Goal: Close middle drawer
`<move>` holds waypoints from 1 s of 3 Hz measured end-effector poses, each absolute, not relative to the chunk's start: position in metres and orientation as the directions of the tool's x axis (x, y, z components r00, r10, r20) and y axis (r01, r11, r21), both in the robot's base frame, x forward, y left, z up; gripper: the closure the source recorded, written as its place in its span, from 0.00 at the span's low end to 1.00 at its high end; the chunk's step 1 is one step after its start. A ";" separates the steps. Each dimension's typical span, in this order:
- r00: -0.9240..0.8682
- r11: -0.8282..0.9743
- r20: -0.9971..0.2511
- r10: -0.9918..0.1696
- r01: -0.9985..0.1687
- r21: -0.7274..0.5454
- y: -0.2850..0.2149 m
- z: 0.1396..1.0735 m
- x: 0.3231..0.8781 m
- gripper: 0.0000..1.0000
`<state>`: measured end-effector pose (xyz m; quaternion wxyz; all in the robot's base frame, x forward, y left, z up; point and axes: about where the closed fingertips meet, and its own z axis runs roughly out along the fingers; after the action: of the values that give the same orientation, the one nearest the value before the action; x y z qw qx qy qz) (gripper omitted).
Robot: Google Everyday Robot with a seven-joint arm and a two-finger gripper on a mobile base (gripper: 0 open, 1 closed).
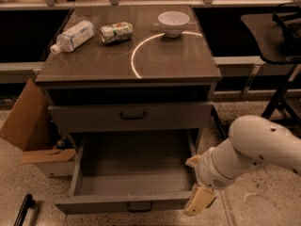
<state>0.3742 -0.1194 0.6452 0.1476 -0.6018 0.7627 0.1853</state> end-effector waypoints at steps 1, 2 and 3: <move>-0.234 0.197 -0.445 -0.865 -0.972 0.129 -0.113 0.594 0.369 0.42; -0.261 0.210 -0.434 -0.862 -0.964 0.162 -0.111 0.552 0.363 0.66; -0.260 0.209 -0.435 -0.862 -0.965 0.161 -0.110 0.553 0.363 0.89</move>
Offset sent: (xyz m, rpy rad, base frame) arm -0.0162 0.0097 -0.1434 -0.0016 0.0993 -0.0251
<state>0.3633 -0.1105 0.5527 0.1264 -0.5951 0.7673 0.2029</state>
